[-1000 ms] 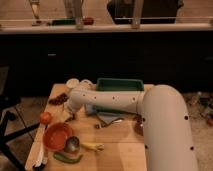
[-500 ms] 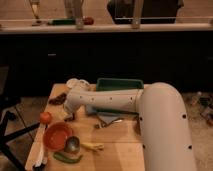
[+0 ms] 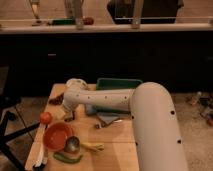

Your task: Wipe table surface with eraser

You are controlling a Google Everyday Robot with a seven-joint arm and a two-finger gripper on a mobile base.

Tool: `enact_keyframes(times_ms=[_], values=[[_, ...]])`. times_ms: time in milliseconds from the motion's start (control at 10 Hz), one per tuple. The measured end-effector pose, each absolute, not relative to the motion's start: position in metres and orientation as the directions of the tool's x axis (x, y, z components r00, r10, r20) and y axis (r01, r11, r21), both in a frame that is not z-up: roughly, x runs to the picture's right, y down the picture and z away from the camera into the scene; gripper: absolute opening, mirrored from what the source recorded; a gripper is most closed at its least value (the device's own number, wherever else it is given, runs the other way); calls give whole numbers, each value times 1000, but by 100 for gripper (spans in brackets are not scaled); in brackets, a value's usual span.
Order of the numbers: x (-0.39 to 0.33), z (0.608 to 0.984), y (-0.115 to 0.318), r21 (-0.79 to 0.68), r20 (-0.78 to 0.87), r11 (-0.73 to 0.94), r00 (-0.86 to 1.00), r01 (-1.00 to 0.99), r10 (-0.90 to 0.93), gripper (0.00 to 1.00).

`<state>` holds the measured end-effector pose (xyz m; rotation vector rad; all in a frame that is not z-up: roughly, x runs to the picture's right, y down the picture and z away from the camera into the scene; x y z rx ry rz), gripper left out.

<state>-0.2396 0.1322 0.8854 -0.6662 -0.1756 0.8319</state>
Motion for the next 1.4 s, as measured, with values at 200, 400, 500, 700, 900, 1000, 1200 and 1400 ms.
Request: enact_keyframes(times_ms=[200,400,500,700,900,1000,1200,1400], values=[[-242,892,137,-603,-136,476,670,-640,730,80],[-242,900,143,-600,-162,463,666,-652,728,80],[-242,903,145,-600,-171,458,664,-656,727,80],[-239,908,150,-601,-185,449,661,-661,727,78],[-238,910,154,-600,-185,452,665,-660,723,62],[-238,910,155,-601,-184,453,666,-658,723,50],[-236,910,155,-601,-183,454,667,-657,723,32],[-235,907,153,-601,-183,453,665,-659,724,10]])
